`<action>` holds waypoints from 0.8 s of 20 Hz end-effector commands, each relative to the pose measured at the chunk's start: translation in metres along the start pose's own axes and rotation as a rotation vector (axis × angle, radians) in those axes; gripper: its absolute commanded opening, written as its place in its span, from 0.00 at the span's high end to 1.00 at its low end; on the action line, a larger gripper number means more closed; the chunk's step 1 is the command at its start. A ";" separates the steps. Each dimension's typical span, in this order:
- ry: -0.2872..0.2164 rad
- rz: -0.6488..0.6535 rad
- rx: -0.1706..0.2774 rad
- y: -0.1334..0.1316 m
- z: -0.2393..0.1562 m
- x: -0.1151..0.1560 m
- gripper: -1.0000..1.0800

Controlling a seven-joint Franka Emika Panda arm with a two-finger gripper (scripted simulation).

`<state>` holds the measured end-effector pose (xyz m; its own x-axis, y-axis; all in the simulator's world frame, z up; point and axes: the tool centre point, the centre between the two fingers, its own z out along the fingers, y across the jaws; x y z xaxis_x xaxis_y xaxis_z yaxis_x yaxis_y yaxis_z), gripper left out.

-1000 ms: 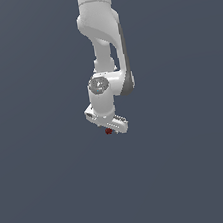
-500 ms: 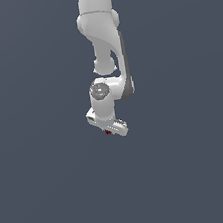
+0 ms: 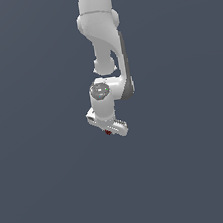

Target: Pick up the object and move it to a goal position.

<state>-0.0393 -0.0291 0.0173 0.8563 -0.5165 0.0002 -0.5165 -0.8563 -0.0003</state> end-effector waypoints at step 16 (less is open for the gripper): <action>0.001 0.000 -0.001 -0.064 -0.075 -0.003 1.00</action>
<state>-0.0138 0.0180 0.0806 0.8561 -0.5168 0.0001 -0.5168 -0.8561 0.0006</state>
